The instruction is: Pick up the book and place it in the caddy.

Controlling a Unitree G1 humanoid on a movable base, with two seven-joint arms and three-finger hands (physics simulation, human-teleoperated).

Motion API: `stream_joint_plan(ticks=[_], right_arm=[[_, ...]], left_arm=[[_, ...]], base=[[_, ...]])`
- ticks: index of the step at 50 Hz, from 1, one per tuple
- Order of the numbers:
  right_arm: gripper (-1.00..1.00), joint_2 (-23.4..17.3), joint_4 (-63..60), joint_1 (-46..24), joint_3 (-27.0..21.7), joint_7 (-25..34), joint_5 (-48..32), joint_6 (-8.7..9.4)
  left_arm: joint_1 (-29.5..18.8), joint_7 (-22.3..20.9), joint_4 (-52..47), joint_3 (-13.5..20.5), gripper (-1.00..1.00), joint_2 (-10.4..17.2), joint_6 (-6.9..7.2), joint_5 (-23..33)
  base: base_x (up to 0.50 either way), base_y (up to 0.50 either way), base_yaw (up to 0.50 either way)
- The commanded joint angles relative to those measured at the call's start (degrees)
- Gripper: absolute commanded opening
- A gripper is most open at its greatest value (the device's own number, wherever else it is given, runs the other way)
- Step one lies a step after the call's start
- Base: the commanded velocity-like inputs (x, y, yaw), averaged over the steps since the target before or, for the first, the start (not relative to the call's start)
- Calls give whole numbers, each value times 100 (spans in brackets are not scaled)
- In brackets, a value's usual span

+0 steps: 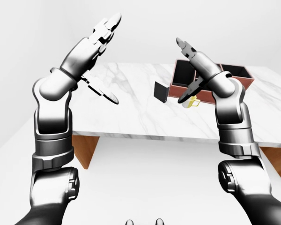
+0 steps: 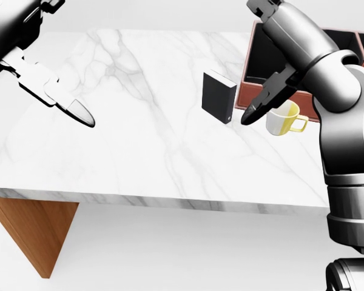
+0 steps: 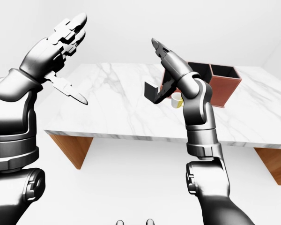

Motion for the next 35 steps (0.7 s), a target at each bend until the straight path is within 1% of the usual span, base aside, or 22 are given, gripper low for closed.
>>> stream_joint_plan(ticks=[1, 35], right_arm=[[100, 5, -130, 60, -25, 178, 92, 0], [100, 28, -128, 173, 7, 115, 89, 0]], left_arm=[[3, 2, -26, 1, 100, -35, 0, 13], [7, -19, -56, -17, 100, -60, 0, 33]], base=[[20, 2, 0], [31, 0, 0]])
